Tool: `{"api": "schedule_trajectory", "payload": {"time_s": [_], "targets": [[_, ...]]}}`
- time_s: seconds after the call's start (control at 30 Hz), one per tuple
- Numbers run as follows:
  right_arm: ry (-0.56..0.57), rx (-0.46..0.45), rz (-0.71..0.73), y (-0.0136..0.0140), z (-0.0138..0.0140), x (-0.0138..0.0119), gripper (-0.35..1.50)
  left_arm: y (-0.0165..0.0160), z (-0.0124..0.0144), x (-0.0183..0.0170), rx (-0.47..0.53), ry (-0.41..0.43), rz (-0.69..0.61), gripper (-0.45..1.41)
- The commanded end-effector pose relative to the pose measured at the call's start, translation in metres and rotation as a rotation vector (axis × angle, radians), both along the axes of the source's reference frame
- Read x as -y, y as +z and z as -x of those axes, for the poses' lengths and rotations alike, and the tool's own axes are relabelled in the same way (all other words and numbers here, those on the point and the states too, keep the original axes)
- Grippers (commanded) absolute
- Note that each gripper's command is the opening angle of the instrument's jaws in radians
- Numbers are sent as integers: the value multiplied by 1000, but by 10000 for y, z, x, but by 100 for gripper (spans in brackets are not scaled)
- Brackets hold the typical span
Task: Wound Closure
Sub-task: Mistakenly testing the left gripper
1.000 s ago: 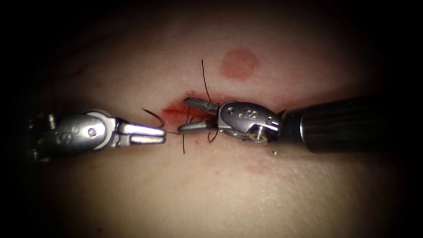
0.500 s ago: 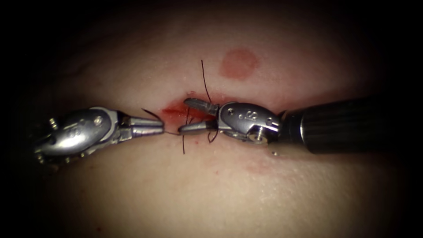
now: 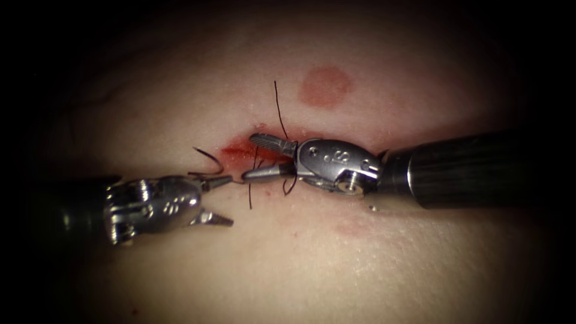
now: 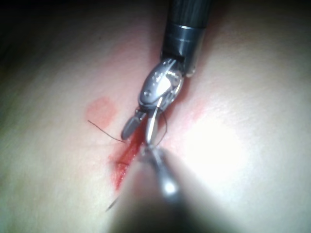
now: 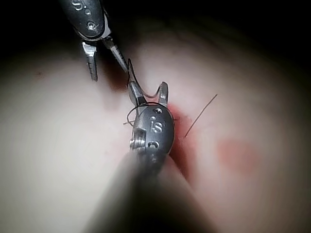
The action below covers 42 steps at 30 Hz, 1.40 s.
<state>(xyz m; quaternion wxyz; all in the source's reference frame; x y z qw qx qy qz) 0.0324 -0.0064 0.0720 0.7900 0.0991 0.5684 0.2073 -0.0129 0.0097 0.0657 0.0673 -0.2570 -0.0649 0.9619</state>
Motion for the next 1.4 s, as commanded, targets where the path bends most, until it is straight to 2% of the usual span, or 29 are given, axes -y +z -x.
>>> {"api": "schedule_trajectory", "payload": {"time_s": [0.03, 0.2, 0.37, 0.4, 0.43, 0.47, 0.5, 0.67, 1.0, 1.2, 1.23, 1.3, 1.4], "targets": [[-1, -1, -1, 6, -5, 5, 77, 8, 5, 0, -15, 1, 11, 42], [-1, -1, 0, 7, -5, 6, 79, 19, -1, -12, -104, 14, 63, 30], [-2, -2, 2, 8, -6, 9, 79, 33, -2, -18, -157, 29, 92, 26], [-4, 0, 3, 9, -6, 10, 79, 40, -3, -21, -181, 40, 103, 18], [-4, 0, 3, 9, -6, 10, 79, 40, -3, -21, -181, 40, 103, 18], [-4, 0, 3, 9, -6, 10, 79, 44, -3, -22, -185, 64, 110, -15], [-4, 0, 3, 9, -6, 10, 79, 47, -3, -20, -188, 100, 127, -35], [-4, 0, 3, 9, -5, 10, 79, 44, -3, -11, -172, 190, 155, -35], [-6, 1, 8, 8, -5, 10, 81, 21, -17, -18, -126, 235, 218, -35], [-6, 1, 7, 8, -5, 10, 81, 19, -14, -16, -112, 256, 236, -35], [-6, 1, 7, 7, -5, 10, 81, 18, -15, -15, -65, 249, 212, -35], [-6, 1, 7, 7, -5, 10, 81, 12, -17, -12, 101, 206, 150, -35], [-7, 1, 7, 7, -4, 10, 81, 1, -24, -8, 185, 169, 133, -35]]}}
